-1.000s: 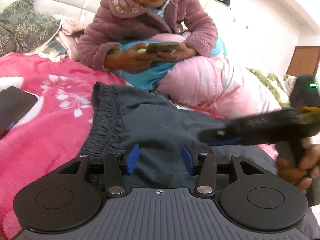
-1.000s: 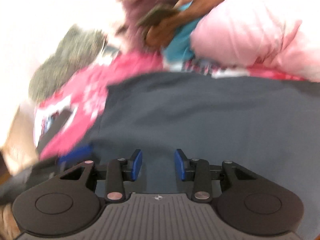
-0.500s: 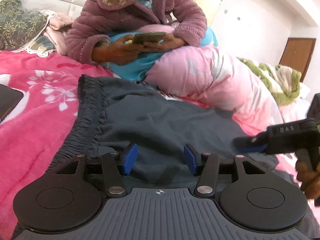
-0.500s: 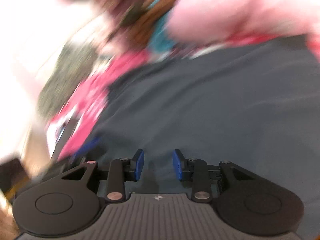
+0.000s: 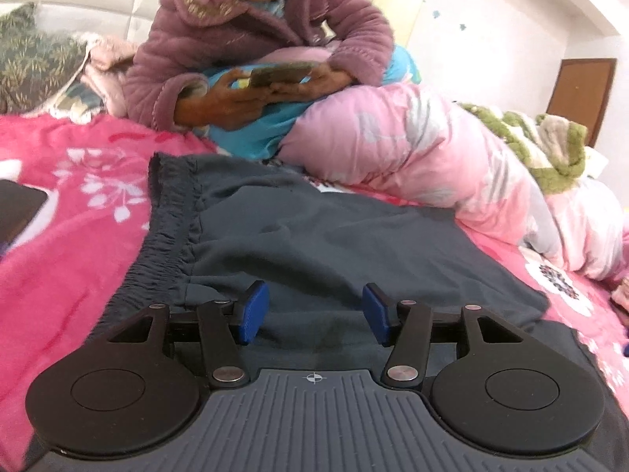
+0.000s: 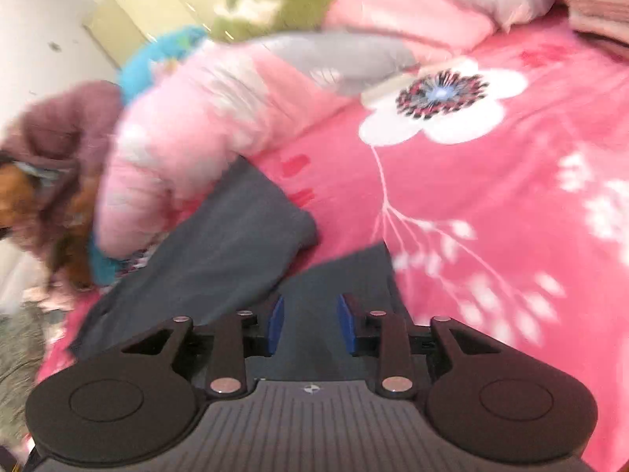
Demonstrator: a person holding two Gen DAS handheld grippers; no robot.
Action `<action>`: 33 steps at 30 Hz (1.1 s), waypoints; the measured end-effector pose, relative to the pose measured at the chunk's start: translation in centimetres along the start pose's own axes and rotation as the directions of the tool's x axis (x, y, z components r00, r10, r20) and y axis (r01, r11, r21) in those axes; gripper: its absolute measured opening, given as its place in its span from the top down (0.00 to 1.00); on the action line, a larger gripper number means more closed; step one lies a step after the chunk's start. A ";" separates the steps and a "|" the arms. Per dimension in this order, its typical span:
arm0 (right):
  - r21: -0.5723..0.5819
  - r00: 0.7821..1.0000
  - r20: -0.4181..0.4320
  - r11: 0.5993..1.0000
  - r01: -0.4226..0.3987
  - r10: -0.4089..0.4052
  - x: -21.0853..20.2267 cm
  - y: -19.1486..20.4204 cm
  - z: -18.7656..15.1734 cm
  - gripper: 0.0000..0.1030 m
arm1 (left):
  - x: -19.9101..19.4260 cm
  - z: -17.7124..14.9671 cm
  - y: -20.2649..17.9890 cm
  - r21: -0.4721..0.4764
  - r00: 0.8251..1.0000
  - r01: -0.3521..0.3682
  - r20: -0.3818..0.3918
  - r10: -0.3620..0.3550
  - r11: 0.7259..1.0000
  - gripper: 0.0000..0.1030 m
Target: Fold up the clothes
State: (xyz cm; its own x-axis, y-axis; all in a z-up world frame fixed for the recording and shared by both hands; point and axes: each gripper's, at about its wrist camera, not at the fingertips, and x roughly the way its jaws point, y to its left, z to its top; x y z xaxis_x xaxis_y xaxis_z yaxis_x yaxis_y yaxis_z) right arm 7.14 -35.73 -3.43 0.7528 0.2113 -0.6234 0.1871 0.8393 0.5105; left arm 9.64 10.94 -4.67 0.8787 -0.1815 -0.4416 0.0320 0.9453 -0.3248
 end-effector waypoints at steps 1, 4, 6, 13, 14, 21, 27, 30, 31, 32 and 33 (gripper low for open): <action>-0.003 1.000 0.014 1.000 -0.027 0.027 -2.0 -0.2 -1.0 0.60 | -1.0 -0.1 -0.1 -0.005 1.000 0.011 -0.001 -0.011 1.000 0.47; 0.029 0.994 0.006 0.993 -0.113 0.113 -6.1 -0.5 -4.8 0.50 | -3.8 -0.9 -0.4 -0.044 0.998 0.058 -0.035 -0.059 0.997 0.44; 0.067 0.983 -0.027 0.982 -0.178 0.180 -7.4 -0.8 -7.6 0.50 | -5.7 -1.8 -0.8 -0.049 0.995 0.078 -0.065 -0.081 0.996 0.44; 0.182 0.886 -0.158 0.894 -0.409 0.437 -7.0 -0.6 -14.2 0.48 | -11.2 -5.0 -1.5 -0.048 0.987 0.093 -0.129 -0.098 0.995 0.43; 0.211 0.868 -0.171 0.878 -0.430 0.466 -6.7 -0.6 -15.0 0.47 | -11.5 -5.4 -1.3 -0.060 0.987 0.075 -0.139 -0.083 0.995 0.41; 0.418 0.887 -0.179 0.849 -0.322 0.425 -3.7 -4.1 -18.1 0.46 | -12.1 -7.1 1.4 -0.165 0.990 -0.031 -0.142 0.007 0.986 0.41; 0.518 0.918 -0.021 0.790 -0.328 0.395 -4.7 -6.7 -17.5 0.46 | -12.3 -6.9 2.8 -0.226 0.995 -0.044 -0.093 0.024 0.973 0.41; 0.535 0.914 0.025 0.767 -0.354 0.405 -4.5 -7.0 -17.7 0.46 | -12.3 -7.1 3.2 -0.257 0.997 -0.048 -0.072 0.031 0.965 0.41; 0.533 0.912 0.028 0.766 -0.359 0.408 -4.3 -6.8 -17.9 0.46 | -12.4 -7.1 3.4 -0.268 0.997 -0.048 -0.064 0.032 0.962 0.41; 0.529 0.912 0.029 0.768 -0.361 0.409 -4.2 -6.7 -18.0 0.47 | -12.4 -7.1 3.6 -0.279 0.998 -0.050 -0.056 0.036 0.959 0.41; 0.526 0.912 0.030 0.769 -0.362 0.409 -4.2 -6.5 -18.1 0.47 | -12.4 -7.1 3.8 -0.290 0.998 -0.052 -0.048 0.040 0.956 0.41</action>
State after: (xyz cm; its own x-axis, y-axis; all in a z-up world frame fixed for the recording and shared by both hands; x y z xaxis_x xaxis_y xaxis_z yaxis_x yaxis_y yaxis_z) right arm -8.65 -32.99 -14.89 0.7819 0.5212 -0.3421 0.2031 0.3058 0.9302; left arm -4.50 14.83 -6.36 0.8553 -0.1566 -0.4939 -0.1530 0.8343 -0.5296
